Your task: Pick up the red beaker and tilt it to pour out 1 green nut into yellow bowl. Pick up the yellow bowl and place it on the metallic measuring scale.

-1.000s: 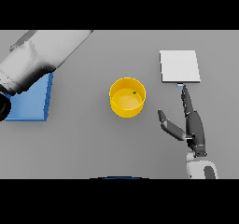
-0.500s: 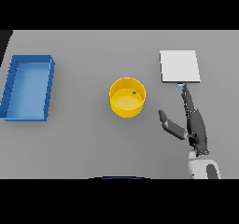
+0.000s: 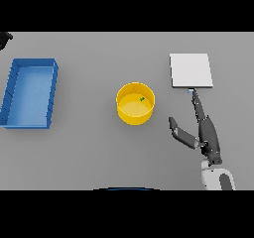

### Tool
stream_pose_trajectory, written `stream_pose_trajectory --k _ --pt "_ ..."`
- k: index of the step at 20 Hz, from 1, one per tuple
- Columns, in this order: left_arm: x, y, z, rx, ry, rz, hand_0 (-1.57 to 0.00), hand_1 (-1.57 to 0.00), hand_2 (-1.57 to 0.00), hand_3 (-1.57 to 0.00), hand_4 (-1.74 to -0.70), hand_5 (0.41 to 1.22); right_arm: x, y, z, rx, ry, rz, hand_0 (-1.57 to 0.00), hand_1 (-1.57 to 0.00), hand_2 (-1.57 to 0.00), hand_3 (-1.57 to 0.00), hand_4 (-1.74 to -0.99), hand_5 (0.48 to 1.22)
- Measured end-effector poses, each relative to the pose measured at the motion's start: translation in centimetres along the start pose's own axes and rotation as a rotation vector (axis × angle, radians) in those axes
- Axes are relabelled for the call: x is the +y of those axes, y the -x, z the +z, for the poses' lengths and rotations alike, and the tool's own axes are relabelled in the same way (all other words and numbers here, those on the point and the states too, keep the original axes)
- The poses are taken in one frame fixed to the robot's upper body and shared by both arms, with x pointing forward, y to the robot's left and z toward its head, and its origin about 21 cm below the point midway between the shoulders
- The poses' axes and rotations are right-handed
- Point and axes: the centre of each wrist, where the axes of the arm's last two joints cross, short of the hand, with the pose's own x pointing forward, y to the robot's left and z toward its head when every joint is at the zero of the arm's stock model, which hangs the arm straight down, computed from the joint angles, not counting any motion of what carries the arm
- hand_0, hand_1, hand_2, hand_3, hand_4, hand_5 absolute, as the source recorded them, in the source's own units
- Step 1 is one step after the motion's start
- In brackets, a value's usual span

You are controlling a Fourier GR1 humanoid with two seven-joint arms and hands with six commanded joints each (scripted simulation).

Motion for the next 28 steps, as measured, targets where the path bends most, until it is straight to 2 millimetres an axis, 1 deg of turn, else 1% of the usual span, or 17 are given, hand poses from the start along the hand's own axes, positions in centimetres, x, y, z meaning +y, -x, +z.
stream_pose_trajectory --k 1,4,8,10,11,12,13,14,15,16,17,18,19,21,24,26,28 --pt "-0.7 0.8 0.7 0.023 0.000 0.018 -1.57 -1.57 -1.57 -1.45 -1.74 1.221 -0.1 -0.1 -0.1 0.000 -0.001 0.003 0.00 0.00 0.00 0.00 -1.206 0.657" --pt "-1.7 3.1 2.7 0.058 0.010 0.054 -1.57 -1.57 -1.57 -1.45 -1.74 1.221 0.1 0.0 0.1 0.005 -0.003 0.011 0.00 0.00 0.00 0.00 -1.217 0.664" --pt "-3.7 5.8 4.3 0.134 0.020 0.091 -1.57 -1.57 -1.57 -1.51 -1.74 1.221 -0.4 0.0 0.3 -0.018 -0.001 0.009 0.00 0.00 0.00 0.00 -1.217 0.666" --pt "-4.6 6.3 4.9 0.152 0.026 0.097 -1.57 -1.57 -1.57 -1.53 -1.74 1.166 -0.2 -0.4 0.2 -0.029 -0.007 0.008 0.00 0.00 0.00 0.00 -1.214 0.666" --pt "-4.9 6.7 5.2 0.161 0.030 0.095 -1.57 -1.57 -1.57 -1.54 -1.74 1.117 0.0 -0.6 -0.2 -0.011 -0.004 0.014 0.00 0.00 0.00 0.00 -1.207 0.665" --pt "-4.9 7.0 5.2 0.172 0.032 0.095 -1.57 -1.57 -1.57 -1.55 -1.74 1.039 -0.1 -0.3 0.2 -0.005 -0.008 0.017 0.00 0.00 0.00 0.00 -1.203 0.663" --pt "-5.5 7.1 5.4 0.174 0.038 0.090 -1.57 -1.57 -1.57 -1.55 -1.74 0.967 -0.3 -0.2 0.2 -0.005 -0.004 0.020 0.00 0.00 0.00 0.00 -1.205 0.664" --pt "-5.6 7.5 5.1 0.192 0.039 0.072 -1.57 -1.57 -1.57 -1.55 -1.67 0.908 -0.2 0.0 0.4 -0.009 -0.003 0.014 0.00 0.00 0.00 0.00 -1.202 0.667" --pt "-5.3 7.6 5.2 0.182 0.048 0.057 -1.57 -1.57 -1.57 -1.50 -1.53 0.865 0.0 0.2 0.5 -0.015 -0.009 0.011 0.00 0.00 0.00 0.00 -1.197 0.664" --pt "-5.3 7.5 5.4 0.180 0.080 0.036 -1.56 -1.45 -1.43 -1.36 -1.37 0.830 0.1 0.2 0.4 -0.007 -0.006 0.014 0.00 0.00 0.00 0.00 -1.192 0.663" --pt "-5.3 7.5 5.5 0.172 0.093 0.027 -1.46 -1.18 -1.19 -1.13 -1.23 0.803 0.0 0.2 0.4 -0.010 -0.006 0.013 0.00 0.00 0.00 0.00 -1.188 0.663" --pt "-5.2 7.5 6.0 0.167 0.167 0.015 -1.17 -0.94 -0.96 -0.90 -1.12 0.778 0.2 0.2 0.6 -0.021 -0.006 0.006 0.00 0.00 0.00 0.00 -1.187 0.664" --pt "-4.7 7.7 6.3 0.174 0.222 0.003 -0.93 -0.76 -0.77 -0.72 -1.03 0.758 -0.3 0.1 0.5 -0.017 0.003 0.007 0.00 0.00 0.00 0.00 -1.185 0.665" --pt "-4.1 7.4 6.2 0.165 0.287 -0.019 -0.60 -0.48 -0.49 -0.46 -0.92 0.723 0.0 0.0 0.4 -0.009 0.003 0.016 0.00 0.00 0.00 0.00 -1.182 0.667" --pt "-3.5 7.3 6.6 0.157 0.342 -0.027 -0.30 -0.25 -0.25 -0.24 -0.83 0.688 0.2 -0.3 0.8 -0.014 -0.003 0.004 0.00 0.00 0.00 0.00 -1.189 0.666" --pt "-4.0 7.2 6.7 0.156 0.358 -0.017 -0.19 -0.16 -0.16 -0.15 -0.80 0.679 0.2 -0.3 0.9 -0.011 -0.004 0.018 0.00 0.00 0.00 0.00 -1.188 0.668" --pt "-3.6 7.2 6.4 0.147 0.338 -0.002 -0.12 -0.10 -0.10 -0.10 -0.79 0.674 0.5 -0.3 0.5 0.016 -0.004 0.010 0.00 0.00 0.00 0.00 -1.193 0.660"
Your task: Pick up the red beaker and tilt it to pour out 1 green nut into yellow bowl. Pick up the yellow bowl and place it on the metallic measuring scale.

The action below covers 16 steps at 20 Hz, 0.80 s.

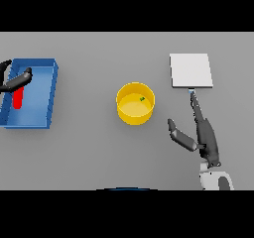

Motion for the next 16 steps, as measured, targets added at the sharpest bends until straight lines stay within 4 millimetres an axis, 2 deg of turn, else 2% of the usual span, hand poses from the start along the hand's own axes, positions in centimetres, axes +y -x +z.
stream_pose_trajectory --k 4,6,7,12,16 --pt "0.5 -0.7 0.0 -0.059 -0.036 0.052 -0.05 -0.04 -0.04 -0.04 -0.79 0.671 0.1 -0.2 -0.1 -0.001 -0.004 0.078 0.00 0.00 0.00 0.00 -1.198 0.662" --pt "0.4 -0.7 -0.4 -0.061 -0.037 0.059 -0.03 -0.03 -0.03 -0.02 -0.78 0.679 0.3 -0.3 -0.5 -0.023 -0.054 0.081 0.00 0.00 0.00 0.00 -1.162 0.694" --pt "0.2 -0.7 -0.4 -0.069 -0.037 0.062 -0.03 -0.02 -0.02 -0.02 -0.78 0.685 0.1 -0.7 -1.0 -0.060 -0.086 0.093 0.00 0.00 0.00 0.00 -1.180 0.708" --pt "-0.1 -0.9 -0.5 -0.076 -0.026 0.065 -0.01 -0.01 -0.01 -0.01 -0.79 0.709 -0.8 -2.6 -4.0 -0.120 -0.278 0.294 0.00 0.00 0.00 0.00 -1.268 0.691" --pt "-0.8 -0.7 -0.2 -0.081 -0.011 0.069 0.00 0.00 0.00 0.00 -0.80 0.708 -0.9 -4.3 -6.3 -0.176 -0.418 0.588 0.00 0.00 0.00 0.00 -1.278 0.669"
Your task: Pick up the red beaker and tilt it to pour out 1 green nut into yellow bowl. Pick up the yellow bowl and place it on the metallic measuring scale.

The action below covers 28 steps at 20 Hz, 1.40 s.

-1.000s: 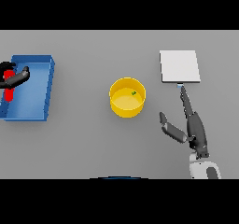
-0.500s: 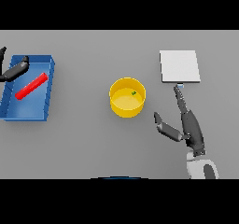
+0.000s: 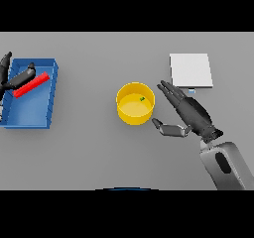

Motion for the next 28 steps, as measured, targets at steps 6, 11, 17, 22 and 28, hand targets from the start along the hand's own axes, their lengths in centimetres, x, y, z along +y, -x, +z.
stream_pose_trajectory --k 6,11,17,22,28 --pt "0.5 -0.1 0.0 0.002 -0.007 -0.005 0.00 0.00 0.00 0.00 -0.80 0.723 -0.4 -1.8 -3.9 -0.098 -0.213 0.225 0.00 0.00 0.00 0.00 -1.273 0.656" --pt "0.3 -0.4 -0.4 0.011 -0.006 -0.018 0.00 0.00 0.00 0.00 -0.80 0.717 -0.9 -2.2 -6.0 -0.148 -0.337 0.316 0.00 0.00 0.00 0.00 -1.269 0.683" --pt "0.5 -0.3 -0.4 0.001 0.000 -0.018 0.00 0.00 0.00 0.00 -0.80 0.729 0.6 -2.2 -8.3 -0.161 -0.469 0.353 0.00 0.00 0.00 0.00 -1.243 0.682" --pt "0.7 -0.7 -0.3 -0.009 0.007 -0.020 0.00 0.00 0.00 0.00 -0.80 0.735 1.7 -2.0 -9.3 -0.153 -0.559 0.390 0.00 0.00 0.00 0.00 -1.288 0.671" --pt "0.8 0.0 -0.5 0.003 -0.001 -0.026 0.00 0.00 0.00 0.00 -0.79 0.732 2.0 -2.4 -10.1 -0.129 -0.632 0.447 0.00 0.00 0.00 0.00 -1.304 0.703"
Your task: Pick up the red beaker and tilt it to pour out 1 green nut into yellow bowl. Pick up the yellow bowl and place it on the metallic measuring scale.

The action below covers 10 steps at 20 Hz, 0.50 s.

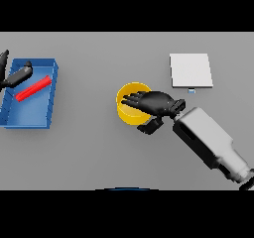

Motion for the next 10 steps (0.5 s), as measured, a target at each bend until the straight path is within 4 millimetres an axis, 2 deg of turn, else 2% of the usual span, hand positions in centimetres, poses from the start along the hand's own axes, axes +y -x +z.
stream_pose_trajectory --k 2,4,5,6,7,8,10 --pt "0.04 -0.20 -0.08 -0.006 -0.007 0.004 0.00 0.00 0.00 0.00 -0.79 0.729 0.12 -0.31 -0.32 -0.010 -0.020 0.009 0.00 0.00 0.00 -0.01 -1.308 0.729" --pt "0.00 -0.42 -0.02 -0.009 -0.007 0.005 0.00 0.00 0.00 0.00 -0.79 0.725 0.26 -0.36 -0.74 0.020 -0.032 0.018 -0.02 -0.04 -0.07 -0.09 -1.339 0.784" --pt "0.07 -0.32 0.03 -0.011 -0.003 0.002 0.00 0.00 0.00 0.00 -0.79 0.723 0.40 -0.12 -0.69 0.024 -0.044 0.029 -0.09 -0.11 -0.13 -0.16 -1.362 0.820" --pt "-0.05 -0.68 0.00 -0.020 0.001 0.005 0.00 0.00 0.00 0.00 -0.79 0.722 0.05 -0.37 -0.86 0.026 -0.041 0.042 -0.26 -0.24 -0.23 -0.25 -1.387 0.900" --pt "0.09 -0.54 0.00 -0.012 -0.001 0.003 0.00 0.00 0.00 0.00 -0.79 0.723 0.01 -0.51 -0.89 0.014 -0.042 0.054 -0.51 -0.44 -0.39 -0.36 -1.425 0.964" --pt "0.28 -0.49 0.08 -0.010 -0.007 0.008 0.00 0.00 0.00 0.00 -0.80 0.725 -0.11 -0.56 -0.91 0.010 -0.051 0.056 -0.72 -0.66 -0.62 -0.47 -1.488 1.016" --pt "0.51 -0.55 0.26 -0.017 -0.011 0.011 0.00 0.00 0.00 0.00 -0.80 0.727 0.26 -0.34 -0.71 0.000 -0.081 0.040 -1.03 -0.99 -0.97 -0.69 -1.571 1.090"
